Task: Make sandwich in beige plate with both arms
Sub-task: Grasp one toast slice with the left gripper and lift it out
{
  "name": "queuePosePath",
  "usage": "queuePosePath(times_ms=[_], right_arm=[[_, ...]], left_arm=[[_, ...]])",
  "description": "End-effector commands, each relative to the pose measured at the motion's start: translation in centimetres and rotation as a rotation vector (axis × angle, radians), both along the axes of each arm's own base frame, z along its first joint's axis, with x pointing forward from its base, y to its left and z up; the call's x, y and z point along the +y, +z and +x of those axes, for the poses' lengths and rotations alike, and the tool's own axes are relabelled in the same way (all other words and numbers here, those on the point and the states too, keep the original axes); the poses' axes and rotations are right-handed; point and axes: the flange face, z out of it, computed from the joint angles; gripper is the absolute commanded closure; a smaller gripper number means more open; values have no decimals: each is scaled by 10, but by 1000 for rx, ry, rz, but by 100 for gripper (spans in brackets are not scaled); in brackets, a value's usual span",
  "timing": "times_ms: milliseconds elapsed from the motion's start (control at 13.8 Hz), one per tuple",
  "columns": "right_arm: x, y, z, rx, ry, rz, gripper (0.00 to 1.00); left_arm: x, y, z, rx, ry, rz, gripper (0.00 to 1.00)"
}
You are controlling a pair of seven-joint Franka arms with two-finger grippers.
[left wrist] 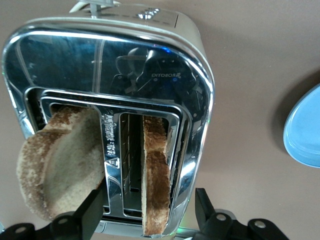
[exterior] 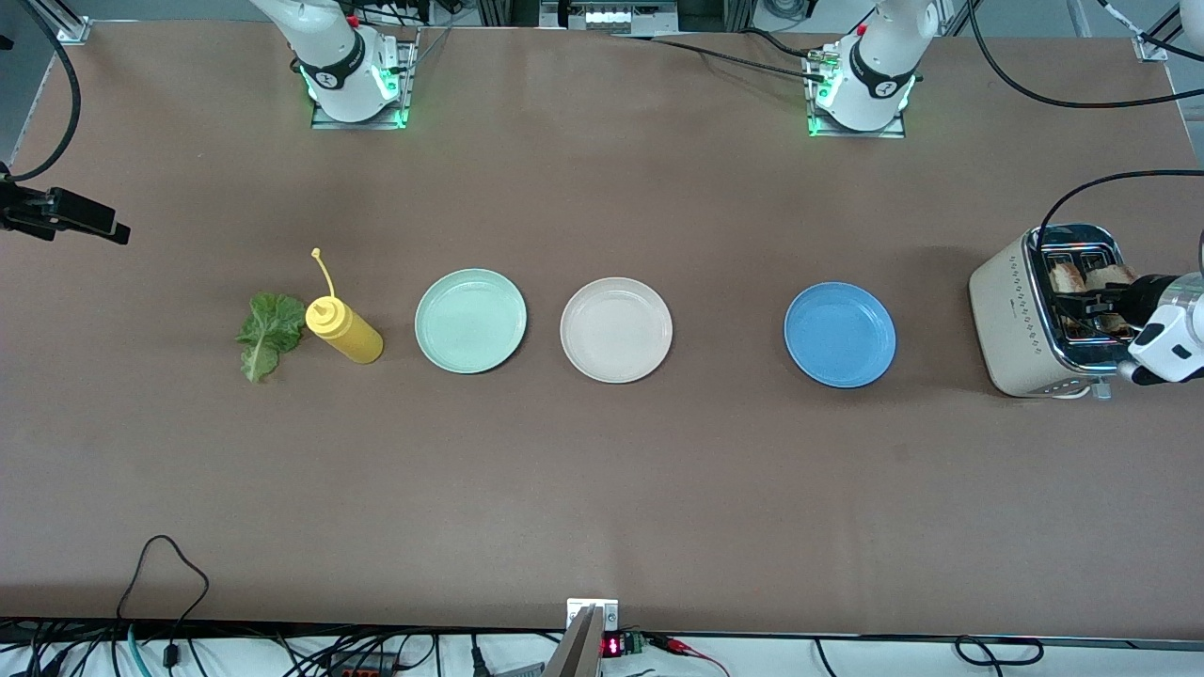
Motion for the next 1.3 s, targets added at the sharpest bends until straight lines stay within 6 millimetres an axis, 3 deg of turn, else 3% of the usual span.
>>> queuePosePath(times_ms=[0, 289, 651, 940, 1230], right_arm=[[-1, 3, -7, -9, 6, 2, 0], [-1, 3, -7, -7, 4, 2, 0], [-2, 3, -7, -6, 1, 4, 0], [-2, 3, -7, -9, 1, 4, 0], [-2, 3, -7, -6, 1, 4, 0]], left_arm=[[-5, 1, -1, 24, -20, 3, 46], [-4, 0, 0, 23, -13, 3, 72], [-2, 13, 0, 31, -13, 5, 90], [-4, 64, 8, 33, -15, 7, 95], [-1, 137, 6, 28, -117, -42, 96]])
